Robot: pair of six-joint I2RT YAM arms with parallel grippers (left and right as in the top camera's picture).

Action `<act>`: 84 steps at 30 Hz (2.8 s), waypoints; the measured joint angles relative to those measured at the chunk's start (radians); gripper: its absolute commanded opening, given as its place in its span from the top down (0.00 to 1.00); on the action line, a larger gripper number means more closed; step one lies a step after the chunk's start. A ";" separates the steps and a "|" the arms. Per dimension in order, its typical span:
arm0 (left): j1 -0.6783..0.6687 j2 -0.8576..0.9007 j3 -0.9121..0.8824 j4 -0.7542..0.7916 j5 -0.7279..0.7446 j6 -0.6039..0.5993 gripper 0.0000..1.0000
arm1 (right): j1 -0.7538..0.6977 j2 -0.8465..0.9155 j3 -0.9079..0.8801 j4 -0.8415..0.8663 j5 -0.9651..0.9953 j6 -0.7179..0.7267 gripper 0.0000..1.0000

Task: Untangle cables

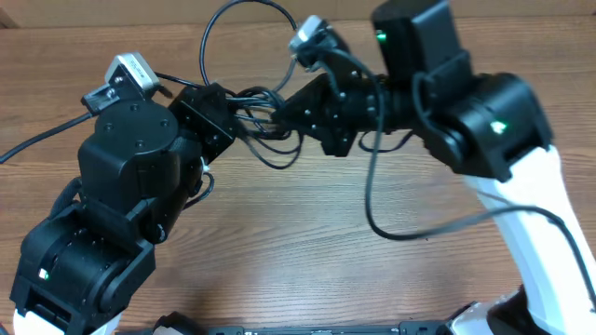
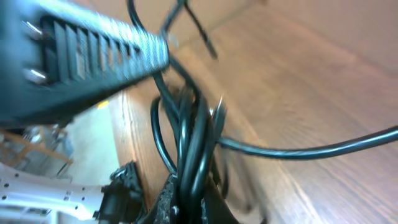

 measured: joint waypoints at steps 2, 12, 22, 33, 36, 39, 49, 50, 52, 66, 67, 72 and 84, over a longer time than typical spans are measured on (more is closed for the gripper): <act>-0.001 0.000 0.000 -0.013 0.011 0.000 0.96 | -0.002 -0.031 0.000 0.008 0.023 0.011 0.96; -0.007 0.022 0.006 -0.062 0.052 0.000 0.96 | -0.002 -0.149 -0.002 0.118 0.215 0.138 0.96; -0.008 0.032 0.006 -0.089 0.060 0.000 0.96 | -0.002 -0.230 -0.002 0.108 0.504 0.224 0.96; -0.007 0.032 0.006 -0.096 0.064 0.036 0.68 | -0.002 -0.237 -0.004 0.056 0.633 0.269 0.96; -0.005 0.032 0.006 -0.103 0.050 0.048 0.20 | -0.007 -0.241 -0.004 0.056 0.617 0.270 0.96; -0.005 0.032 0.006 -0.084 0.060 0.091 0.01 | -0.011 -0.248 -0.004 0.058 0.597 0.274 0.96; -0.005 0.032 0.006 -0.060 0.240 0.469 0.05 | -0.013 -0.254 -0.004 0.062 0.568 0.320 0.96; -0.005 0.032 0.006 -0.064 0.264 0.512 0.05 | -0.012 -0.254 -0.004 0.061 0.573 0.333 0.96; -0.005 0.032 0.006 -0.073 0.311 0.597 0.06 | -0.013 -0.253 -0.004 0.060 0.589 0.368 0.96; -0.005 0.032 0.006 -0.119 0.506 0.949 0.06 | -0.012 -0.198 -0.004 -0.004 0.689 0.726 0.96; -0.005 0.032 0.006 -0.121 0.522 0.972 0.05 | -0.012 -0.194 -0.004 -0.003 0.690 0.755 0.96; -0.005 0.032 0.003 -0.140 0.579 1.057 0.04 | -0.013 -0.191 -0.004 0.024 0.695 0.868 0.96; -0.005 0.037 -0.059 -0.089 0.622 1.125 0.04 | -0.013 -0.175 -0.004 0.105 0.568 1.084 0.96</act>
